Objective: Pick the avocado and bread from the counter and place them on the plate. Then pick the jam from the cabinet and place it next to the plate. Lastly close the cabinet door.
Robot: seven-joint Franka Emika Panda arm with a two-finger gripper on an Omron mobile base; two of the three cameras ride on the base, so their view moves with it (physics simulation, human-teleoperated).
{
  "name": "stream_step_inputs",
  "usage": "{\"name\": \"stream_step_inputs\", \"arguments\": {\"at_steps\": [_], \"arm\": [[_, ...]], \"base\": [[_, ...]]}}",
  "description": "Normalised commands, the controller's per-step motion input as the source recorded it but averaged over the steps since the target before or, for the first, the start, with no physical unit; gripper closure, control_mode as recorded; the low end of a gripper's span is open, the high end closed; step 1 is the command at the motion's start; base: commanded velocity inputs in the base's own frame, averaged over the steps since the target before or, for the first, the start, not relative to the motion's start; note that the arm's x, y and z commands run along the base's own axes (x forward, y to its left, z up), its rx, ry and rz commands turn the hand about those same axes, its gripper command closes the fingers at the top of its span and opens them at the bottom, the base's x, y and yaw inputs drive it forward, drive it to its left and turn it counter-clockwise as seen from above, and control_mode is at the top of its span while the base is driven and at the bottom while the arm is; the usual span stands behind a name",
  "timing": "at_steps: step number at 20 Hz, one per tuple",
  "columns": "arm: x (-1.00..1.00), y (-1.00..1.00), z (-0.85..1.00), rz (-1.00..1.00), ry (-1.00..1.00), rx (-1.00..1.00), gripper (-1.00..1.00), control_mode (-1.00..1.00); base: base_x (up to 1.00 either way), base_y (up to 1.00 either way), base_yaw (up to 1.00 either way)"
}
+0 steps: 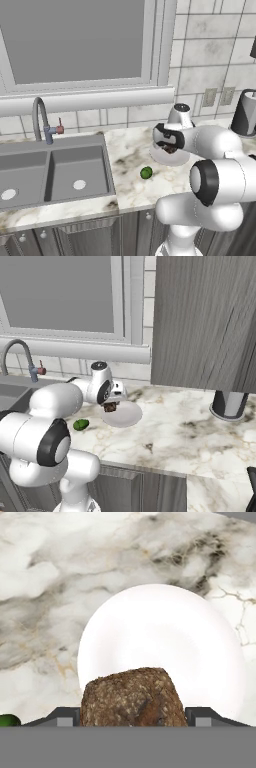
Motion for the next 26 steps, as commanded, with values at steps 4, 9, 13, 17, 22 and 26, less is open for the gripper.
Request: {"name": "stream_step_inputs", "arguments": {"at_steps": [4,9,13,17,22,26], "arm": [[0.02,-0.04,-0.20,0.00,0.01,0.00,1.00,-1.00],[0.02,0.00,-0.18,0.00,0.01,0.00,1.00,-1.00],[0.03,0.00,-0.18,0.00,0.01,0.00,1.00,-1.00],[0.04,0.00,-0.16,0.00,0.01,0.00,1.00,-1.00],[0.02,0.00,-0.15,0.00,0.01,0.00,1.00,-1.00],[0.02,0.00,-0.14,0.00,0.00,0.00,1.00,-1.00]], "base": [[0.00,0.00,0.00],[0.00,0.00,0.00],[0.00,0.00,0.00],[0.00,0.00,0.00],[0.00,0.00,0.00],[0.00,0.00,0.00]]}}
